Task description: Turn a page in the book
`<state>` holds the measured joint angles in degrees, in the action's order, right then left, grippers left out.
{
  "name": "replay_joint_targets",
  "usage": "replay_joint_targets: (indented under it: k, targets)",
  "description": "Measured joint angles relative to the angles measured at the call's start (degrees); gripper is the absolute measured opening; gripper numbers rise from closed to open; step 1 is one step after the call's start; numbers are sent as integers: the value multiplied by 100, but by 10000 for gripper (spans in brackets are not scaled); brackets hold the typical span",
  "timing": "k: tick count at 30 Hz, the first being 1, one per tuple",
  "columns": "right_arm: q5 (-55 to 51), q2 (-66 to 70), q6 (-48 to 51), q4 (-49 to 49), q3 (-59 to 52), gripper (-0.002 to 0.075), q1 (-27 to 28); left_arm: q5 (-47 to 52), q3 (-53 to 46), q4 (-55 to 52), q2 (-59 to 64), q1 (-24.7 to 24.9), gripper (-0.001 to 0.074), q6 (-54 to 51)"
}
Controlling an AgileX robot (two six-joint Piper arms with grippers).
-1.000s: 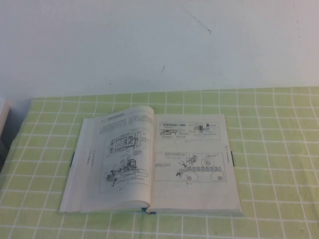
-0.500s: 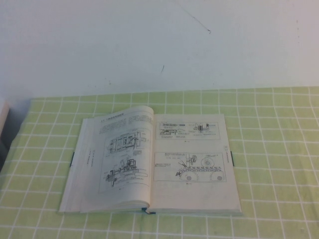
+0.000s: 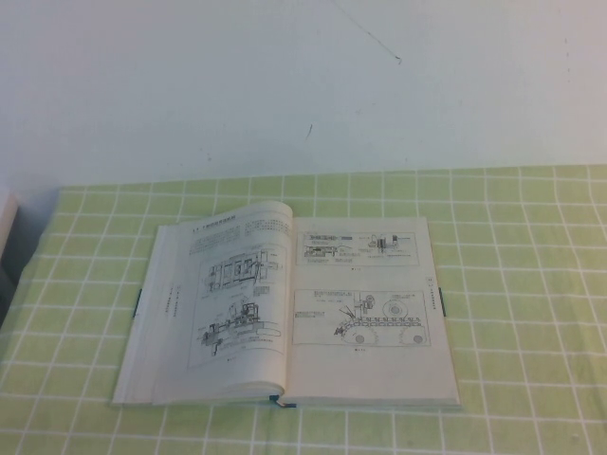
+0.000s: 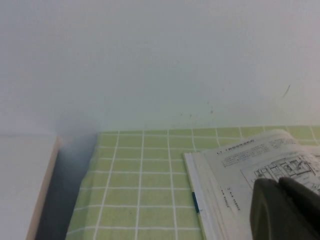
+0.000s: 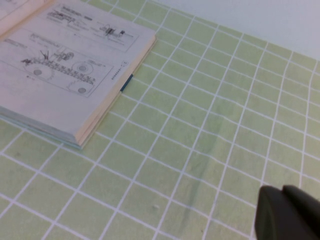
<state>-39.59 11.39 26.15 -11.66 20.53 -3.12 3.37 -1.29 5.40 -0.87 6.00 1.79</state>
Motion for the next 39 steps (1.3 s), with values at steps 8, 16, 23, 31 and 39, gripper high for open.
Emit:
replay_joint_targets:
  k: [8, 16, 23, 31, 39]
  targets:
    - [0, 0, 0, 0, 0, -4, 0, 197, -3, -244, 0, 10, -4, 97]
    - [0, 0, 0, 0, 0, -4, 0, 1011, -3, -279, 0, 10, -4, 322]
    - [0, 0, 0, 0, 0, -4, 0, 1445, 7, -279, 0, 10, -4, 383]
    - [0, 0, 0, 0, 0, -4, 0, 1445, 7, -279, 0, 10, -4, 346]
    - [0, 0, 0, 0, 0, -4, 0, 1445, 7, -269, 0, 10, -4, 346]
